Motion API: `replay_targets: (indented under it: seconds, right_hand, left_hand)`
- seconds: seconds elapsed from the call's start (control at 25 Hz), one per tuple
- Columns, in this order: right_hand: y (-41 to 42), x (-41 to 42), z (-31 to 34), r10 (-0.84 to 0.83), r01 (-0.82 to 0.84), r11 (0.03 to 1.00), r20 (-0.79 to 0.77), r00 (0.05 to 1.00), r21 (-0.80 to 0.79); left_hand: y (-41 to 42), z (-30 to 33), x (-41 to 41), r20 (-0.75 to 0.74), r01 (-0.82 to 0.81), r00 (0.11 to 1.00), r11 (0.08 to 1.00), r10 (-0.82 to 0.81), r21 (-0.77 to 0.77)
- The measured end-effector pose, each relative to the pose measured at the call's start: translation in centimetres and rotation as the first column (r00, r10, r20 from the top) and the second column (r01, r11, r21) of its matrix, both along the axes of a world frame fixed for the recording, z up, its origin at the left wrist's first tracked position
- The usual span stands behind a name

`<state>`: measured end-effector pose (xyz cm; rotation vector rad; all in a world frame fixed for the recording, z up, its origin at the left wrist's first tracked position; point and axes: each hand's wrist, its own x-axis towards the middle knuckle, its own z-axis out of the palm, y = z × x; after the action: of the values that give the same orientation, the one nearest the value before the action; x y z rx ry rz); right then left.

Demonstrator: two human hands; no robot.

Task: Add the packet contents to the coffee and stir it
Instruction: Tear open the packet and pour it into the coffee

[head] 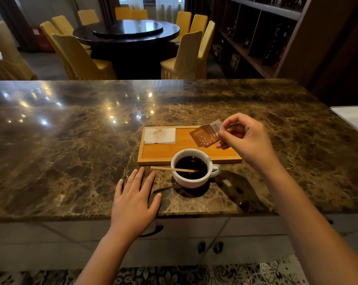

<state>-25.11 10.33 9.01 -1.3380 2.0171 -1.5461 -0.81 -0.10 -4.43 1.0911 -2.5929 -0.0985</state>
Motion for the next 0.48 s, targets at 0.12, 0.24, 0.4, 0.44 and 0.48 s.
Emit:
replay_targets:
  seconds: [0.12, 0.24, 0.4, 0.44, 0.48]
  right_hand:
    - [-0.1, 0.3, -0.1, 0.014, -0.013, 1.0, -0.104, 0.994, 0.013]
    - [-0.1, 0.4, -0.2, 0.046, -0.046, 0.999, -0.199, 0.979, 0.002]
    - [-0.1, 0.4, -0.8, 0.046, -0.051, 0.998, -0.125, 0.991, -0.035]
    - [-0.1, 0.4, -1.0, 0.038, -0.041, 0.998, -0.051, 0.998, -0.056]
    - [-0.1, 0.5, -1.3, 0.028, -0.026, 0.996, 0.025, 0.999, -0.081]
  left_hand:
    - [0.0, -0.1, 0.0, 0.001, -0.002, 1.0, 1.0, 0.002, 0.001]
    - [0.0, -0.1, 0.0, -0.004, -0.003, 1.0, 1.0, 0.003, -0.005]
    - [0.0, 0.0, 0.0, -0.004, -0.004, 1.0, 1.0, 0.003, -0.016]
    - [0.1, 0.0, 0.0, -0.002, -0.005, 1.0, 1.0, 0.005, -0.017]
    - [0.1, -0.1, 0.0, -0.002, -0.006, 1.0, 1.0, 0.006, -0.016]
